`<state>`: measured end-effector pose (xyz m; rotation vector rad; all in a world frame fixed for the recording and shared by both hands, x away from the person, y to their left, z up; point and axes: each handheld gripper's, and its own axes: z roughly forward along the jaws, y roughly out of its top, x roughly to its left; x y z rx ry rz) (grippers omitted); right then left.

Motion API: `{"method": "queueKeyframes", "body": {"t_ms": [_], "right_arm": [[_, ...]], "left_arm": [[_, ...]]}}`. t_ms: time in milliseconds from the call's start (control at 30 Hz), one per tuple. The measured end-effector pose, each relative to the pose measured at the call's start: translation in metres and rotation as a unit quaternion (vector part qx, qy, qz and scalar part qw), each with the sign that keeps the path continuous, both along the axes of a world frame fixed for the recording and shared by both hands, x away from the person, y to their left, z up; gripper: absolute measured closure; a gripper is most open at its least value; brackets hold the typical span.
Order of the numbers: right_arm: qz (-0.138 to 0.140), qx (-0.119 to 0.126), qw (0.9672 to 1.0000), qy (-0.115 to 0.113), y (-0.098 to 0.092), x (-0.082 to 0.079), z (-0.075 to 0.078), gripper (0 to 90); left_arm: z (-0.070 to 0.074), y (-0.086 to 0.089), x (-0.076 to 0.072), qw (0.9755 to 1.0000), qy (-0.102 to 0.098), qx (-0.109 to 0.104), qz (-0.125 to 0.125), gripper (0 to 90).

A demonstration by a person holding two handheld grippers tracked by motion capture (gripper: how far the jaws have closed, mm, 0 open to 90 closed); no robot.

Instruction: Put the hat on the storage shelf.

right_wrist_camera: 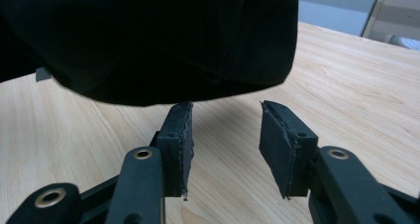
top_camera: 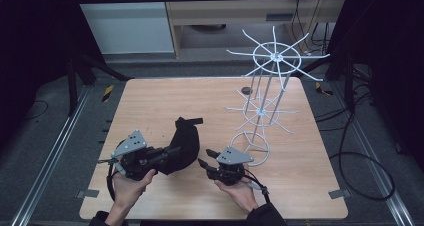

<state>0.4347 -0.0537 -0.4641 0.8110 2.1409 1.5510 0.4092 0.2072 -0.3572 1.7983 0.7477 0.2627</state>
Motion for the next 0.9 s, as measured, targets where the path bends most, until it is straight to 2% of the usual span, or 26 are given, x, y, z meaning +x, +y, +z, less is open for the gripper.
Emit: {"method": "queueKeyframes", "body": {"t_ms": [300, 333, 367, 400, 433, 467, 500, 567, 600, 633, 767, 800, 833, 867, 900], "right_arm": [[0.006, -0.005, 0.9999, -0.012, 0.004, 0.001, -0.004, 54.7], [0.007, -0.007, 0.9999, -0.014, 0.004, 0.000, -0.005, 59.1], [0.007, -0.007, 0.9999, -0.014, 0.004, 0.000, -0.005, 59.1], [0.006, -0.012, 0.9996, -0.023, 0.004, -0.001, -0.004, 67.9], [0.006, -0.012, 0.9996, -0.023, 0.004, -0.001, -0.004, 67.9], [0.007, -0.015, 0.9996, -0.025, 0.003, -0.003, -0.003, 74.6], [0.007, -0.015, 0.9996, -0.025, 0.003, -0.003, -0.003, 74.6], [0.008, -0.018, 0.9995, -0.025, 0.001, -0.004, -0.002, 77.4], [0.009, -0.021, 0.9995, -0.024, 0.000, -0.005, 0.000, 78.8], [0.009, -0.021, 0.9995, -0.024, 0.000, -0.005, 0.000, 78.8], [0.007, -0.029, 0.9994, -0.018, -0.003, -0.005, 0.004, 79.4], [0.003, -0.034, 0.9992, -0.020, -0.003, -0.006, 0.007, 79.4], [0.003, -0.034, 0.9992, -0.020, -0.003, -0.006, 0.007, 79.4], [0.000, -0.039, 0.9991, -0.018, -0.002, -0.006, 0.009, 79.4], [-0.002, -0.044, 0.9989, -0.015, -0.001, -0.006, 0.012, 79.4]], "left_arm": [[-0.008, -0.014, -0.001, 0.9995, 0.018, 0.003, -0.027, 83.1], [-0.009, -0.016, -0.002, 0.9994, 0.019, 0.004, -0.029, 83.1], [-0.010, -0.017, -0.002, 0.9993, 0.020, 0.005, -0.031, 83.1], [-0.011, -0.018, -0.002, 0.9993, 0.021, 0.004, -0.031, 83.1], [-0.011, -0.019, -0.002, 0.9993, 0.022, 0.004, -0.032, 83.1], [-0.011, -0.019, -0.002, 0.9993, 0.021, 0.004, -0.031, 82.9], [-0.011, -0.018, -0.002, 0.9994, 0.019, 0.005, -0.028, 82.9], [-0.012, -0.015, -0.001, 0.9996, 0.017, 0.006, -0.020, 80.7], [-0.013, -0.011, 0.001, 0.9998, 0.016, 0.003, -0.007, 79.0], [-0.013, -0.011, 0.001, 0.9998, 0.016, 0.003, -0.007, 76.5], [-0.016, -0.003, 0.005, 0.9995, 0.008, 0.011, 0.029, 67.4], [-0.017, -0.001, 0.005, 0.9992, 0.007, 0.013, 0.037, 61.5], [-0.017, 0.000, 0.005, 0.9987, 0.004, 0.019, 0.048, 61.5], [-0.018, 0.002, 0.006, 0.9974, -0.002, 0.030, 0.066, 58.3], [-0.018, 0.003, 0.006, 0.9969, -0.003, 0.031, 0.072, 54.0]]}}
